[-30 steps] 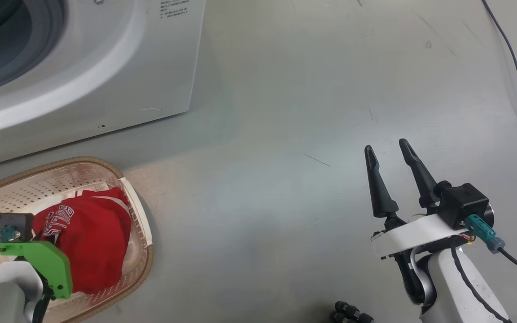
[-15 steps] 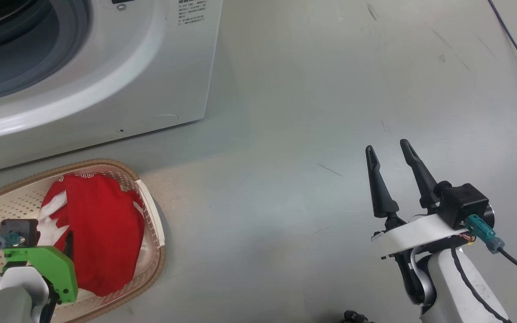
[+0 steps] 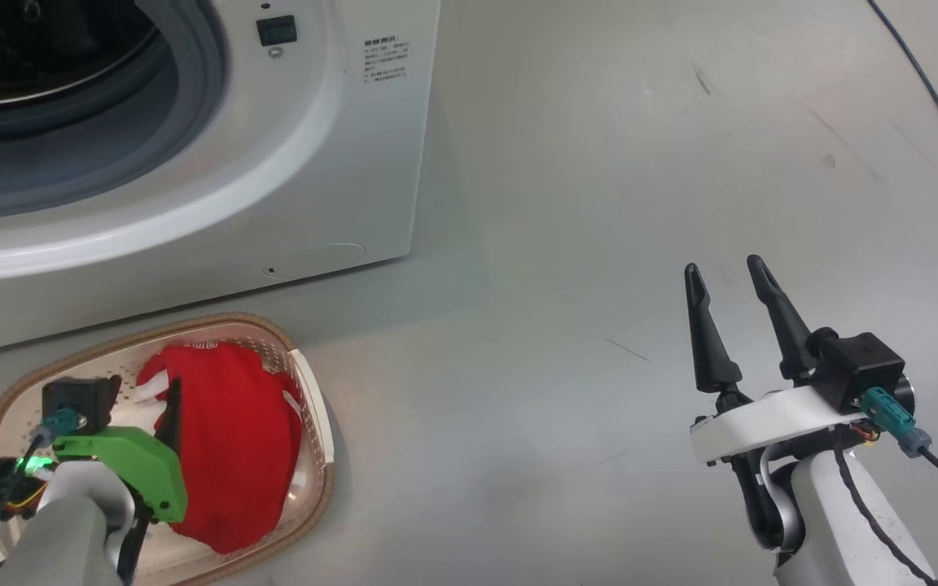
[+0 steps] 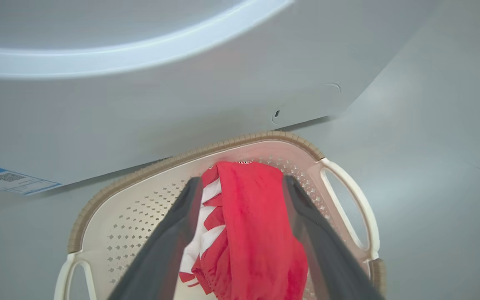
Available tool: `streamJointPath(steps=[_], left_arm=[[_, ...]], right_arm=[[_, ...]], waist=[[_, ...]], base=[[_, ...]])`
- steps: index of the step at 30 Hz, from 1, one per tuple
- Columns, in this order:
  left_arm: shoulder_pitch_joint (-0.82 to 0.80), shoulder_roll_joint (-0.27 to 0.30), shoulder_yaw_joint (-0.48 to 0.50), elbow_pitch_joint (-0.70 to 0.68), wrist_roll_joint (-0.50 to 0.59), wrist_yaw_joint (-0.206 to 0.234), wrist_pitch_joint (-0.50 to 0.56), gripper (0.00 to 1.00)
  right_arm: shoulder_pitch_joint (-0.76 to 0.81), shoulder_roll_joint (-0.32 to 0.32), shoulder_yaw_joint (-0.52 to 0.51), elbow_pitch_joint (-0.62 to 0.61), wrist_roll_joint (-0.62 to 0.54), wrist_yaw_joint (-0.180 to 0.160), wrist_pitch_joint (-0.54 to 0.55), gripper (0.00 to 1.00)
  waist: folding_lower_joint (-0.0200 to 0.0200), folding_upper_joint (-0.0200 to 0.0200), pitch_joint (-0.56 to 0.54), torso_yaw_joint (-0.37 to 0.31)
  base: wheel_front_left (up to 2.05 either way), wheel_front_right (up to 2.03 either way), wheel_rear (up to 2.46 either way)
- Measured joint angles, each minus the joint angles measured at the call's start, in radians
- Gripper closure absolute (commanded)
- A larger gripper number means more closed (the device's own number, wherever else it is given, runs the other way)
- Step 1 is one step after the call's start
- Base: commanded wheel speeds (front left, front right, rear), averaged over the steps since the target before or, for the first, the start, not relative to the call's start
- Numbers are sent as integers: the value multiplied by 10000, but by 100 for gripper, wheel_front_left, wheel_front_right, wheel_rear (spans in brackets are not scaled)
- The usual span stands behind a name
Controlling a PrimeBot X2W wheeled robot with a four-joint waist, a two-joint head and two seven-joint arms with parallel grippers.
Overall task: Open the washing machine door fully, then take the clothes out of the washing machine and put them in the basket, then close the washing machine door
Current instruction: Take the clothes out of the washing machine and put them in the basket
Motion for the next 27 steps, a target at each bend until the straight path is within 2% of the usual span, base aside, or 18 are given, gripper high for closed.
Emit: streamJointPath(steps=[9,16,27], left_arm=[[-518,-288,-307,-863,178,-44,-510,0],[-516,-696,-497,-1613,213,-119,-525,0],[-104,-951,-395,-3060,291,-119,-546,0]], right_arm=[[25,-86,-493,29,4,-2,0,0],[240,-230,-706,119,4,12,0,0],[770,-247,-721,192,0,173,0,0]], waist=[[0,0,-734,741],[0,0,-1326,1492],[0,0,-2334,2579]], base=[[0,0,0],[0,0,0],[0,0,0]])
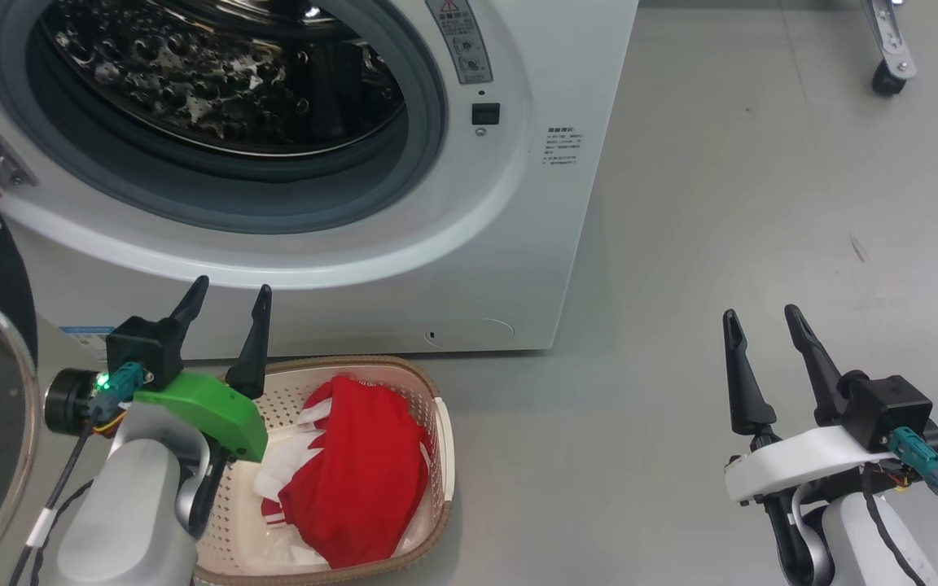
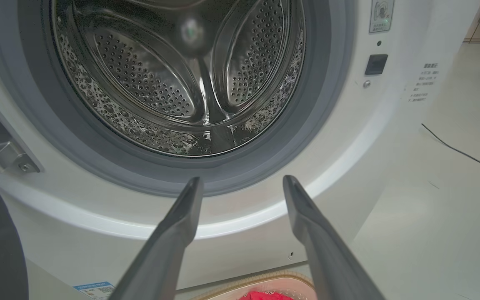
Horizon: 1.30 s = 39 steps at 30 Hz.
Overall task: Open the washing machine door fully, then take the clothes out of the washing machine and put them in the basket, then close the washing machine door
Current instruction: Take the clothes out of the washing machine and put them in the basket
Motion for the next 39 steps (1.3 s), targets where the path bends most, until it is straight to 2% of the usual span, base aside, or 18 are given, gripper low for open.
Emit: streamJointPath(steps=[7,15,26,39], left_arm=[[903,-67,520,-673,-146,13,0,0],[1803,-169,1175,-1691,-213,268,0,0],[2473,-259,1298,-2596,-274,263,0,0],[2819,-316,1463,-3009,-272,263,-2,0]], right_arm=[[348,0,-13,-2,0,15,0,0],[618,4,71,-117,-4,188,0,0],[692,10,58,-439,-35,270,0,0],[714,15,8,-535,-48,274,0,0]], waist=[[0,0,-567,499],[0,0,-965,856],[0,0,-983,1021],[0,0,-921,1048]], base=[[0,0,0],[0,0,0],[0,0,0],[0,0,0]])
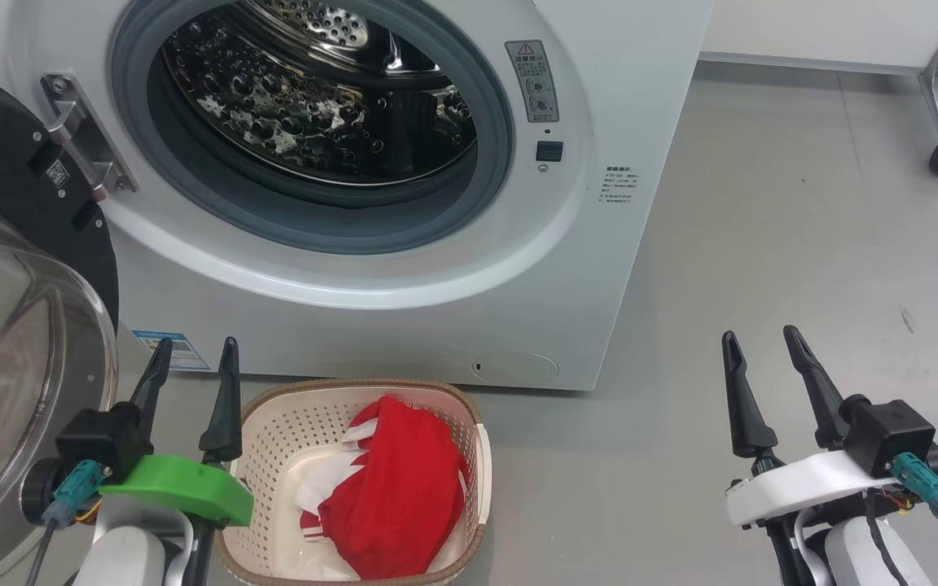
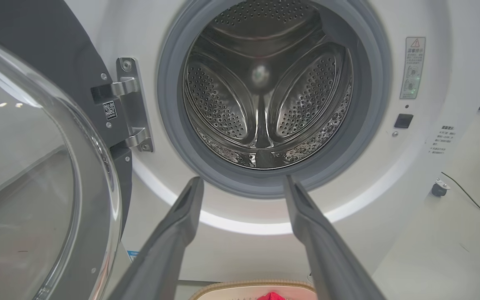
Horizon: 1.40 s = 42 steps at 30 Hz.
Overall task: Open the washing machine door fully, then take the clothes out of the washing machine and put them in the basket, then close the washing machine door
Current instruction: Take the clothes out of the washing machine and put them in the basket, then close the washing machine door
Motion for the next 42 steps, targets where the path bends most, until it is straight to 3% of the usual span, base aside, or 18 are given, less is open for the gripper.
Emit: streamJointPath(steps=[42], left_arm=[[553,-180,63,-558,171,-42,2,0]], right_arm=[[22,27,-65,-40,-117,6,0,0]], waist=[[0,0,22,-196]], base=[[0,0,0]])
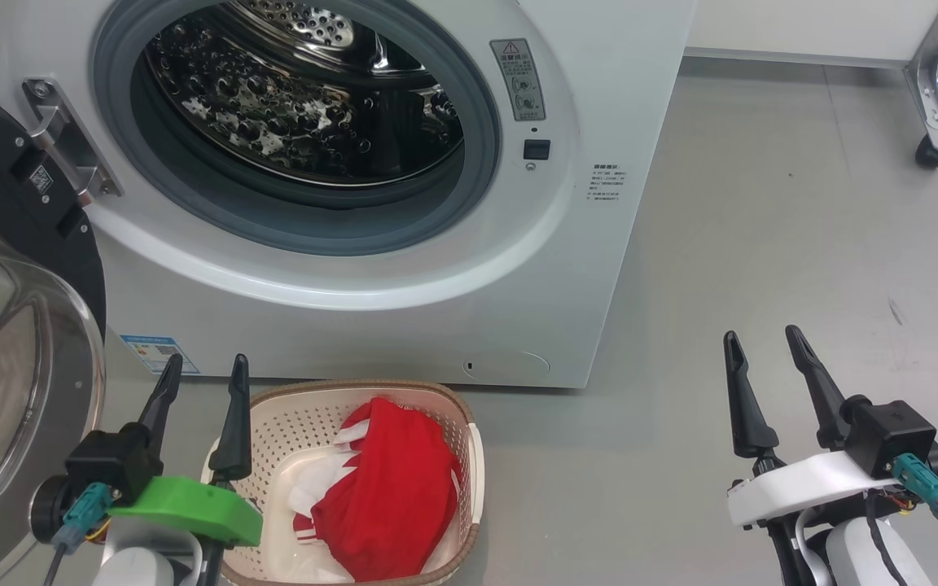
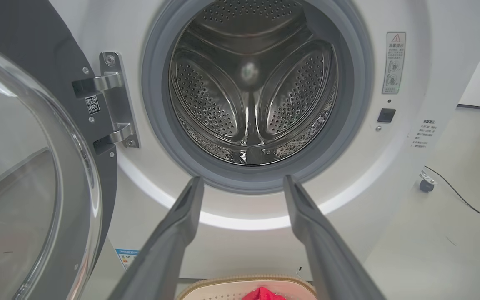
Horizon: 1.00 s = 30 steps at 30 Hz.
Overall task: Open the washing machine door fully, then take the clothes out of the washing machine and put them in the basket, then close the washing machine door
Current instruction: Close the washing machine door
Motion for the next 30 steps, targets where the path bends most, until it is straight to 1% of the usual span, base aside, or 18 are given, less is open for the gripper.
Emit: streamJointPath(steps=[15,30], left_arm=[[16,-13,2,8,107,4,-2,0],[18,-33,4,8,178,4,-2,0]], right_arm=[[15,8,-6,2,-2,52,0,0],[15,29,63,94,-13,100,0,0]], waist=[[0,0,62,10],[0,0,-23,-90]], base=[[-32,33,0],[-91,91,0]])
